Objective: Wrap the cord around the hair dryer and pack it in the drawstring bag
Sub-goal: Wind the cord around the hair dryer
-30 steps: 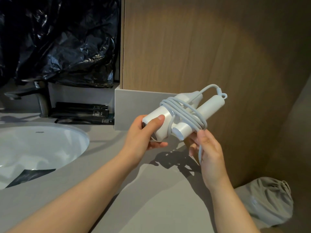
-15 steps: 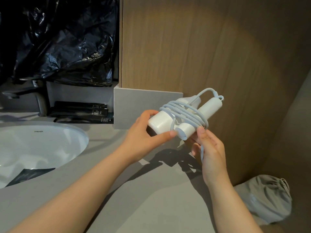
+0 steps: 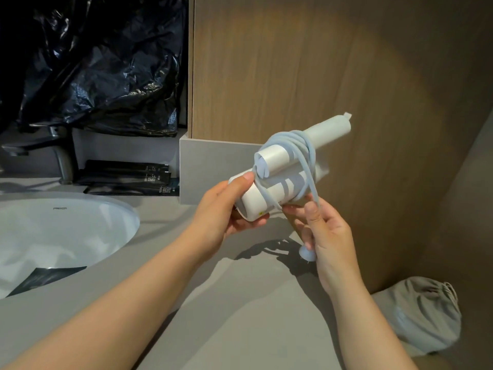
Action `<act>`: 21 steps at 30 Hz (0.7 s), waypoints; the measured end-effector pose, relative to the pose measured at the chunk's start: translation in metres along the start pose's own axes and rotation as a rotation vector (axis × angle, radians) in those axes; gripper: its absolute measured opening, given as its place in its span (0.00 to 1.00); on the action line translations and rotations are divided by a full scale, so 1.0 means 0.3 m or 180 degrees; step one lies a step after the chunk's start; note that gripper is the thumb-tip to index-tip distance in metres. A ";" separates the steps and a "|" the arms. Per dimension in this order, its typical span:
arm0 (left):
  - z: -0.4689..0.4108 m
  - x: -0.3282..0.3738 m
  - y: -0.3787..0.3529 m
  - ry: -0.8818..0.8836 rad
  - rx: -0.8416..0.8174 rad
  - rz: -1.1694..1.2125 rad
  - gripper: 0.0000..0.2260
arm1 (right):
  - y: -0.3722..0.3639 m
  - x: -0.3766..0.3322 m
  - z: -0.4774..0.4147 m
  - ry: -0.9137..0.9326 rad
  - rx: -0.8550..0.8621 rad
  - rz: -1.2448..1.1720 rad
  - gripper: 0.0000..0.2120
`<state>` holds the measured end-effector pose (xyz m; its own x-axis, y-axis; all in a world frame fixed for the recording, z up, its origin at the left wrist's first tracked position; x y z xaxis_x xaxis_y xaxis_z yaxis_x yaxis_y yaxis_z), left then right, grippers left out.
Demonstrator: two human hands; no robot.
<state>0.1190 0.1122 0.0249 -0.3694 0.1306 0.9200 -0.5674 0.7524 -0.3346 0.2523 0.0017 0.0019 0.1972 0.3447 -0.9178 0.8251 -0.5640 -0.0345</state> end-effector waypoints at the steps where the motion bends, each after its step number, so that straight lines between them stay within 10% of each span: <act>1: -0.001 -0.001 -0.001 0.0030 -0.0024 0.0041 0.16 | 0.002 0.002 0.001 0.0014 -0.0019 -0.0052 0.24; 15: 0.000 -0.021 -0.004 0.0205 -0.0656 -0.0392 0.31 | -0.004 0.000 0.012 -0.0325 0.0105 0.0263 0.22; 21: -0.002 -0.032 0.016 -0.0432 0.0104 -0.1706 0.29 | -0.009 -0.001 0.018 -0.0274 0.0214 0.0378 0.20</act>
<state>0.1202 0.1151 0.0147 -0.1128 -0.3511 0.9295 -0.7238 0.6699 0.1652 0.2470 -0.0011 0.0002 0.2428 0.2085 -0.9474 0.7607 -0.6470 0.0526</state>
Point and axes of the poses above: each hand's wrist, its own z-axis away from the middle knuckle, its own y-axis out of the back of the hand, x = y × z, the point moved 2 cm from there along -z, towards the middle knuckle, and after that the axes turned 8 degrees about -x, right-handed, at the moved point
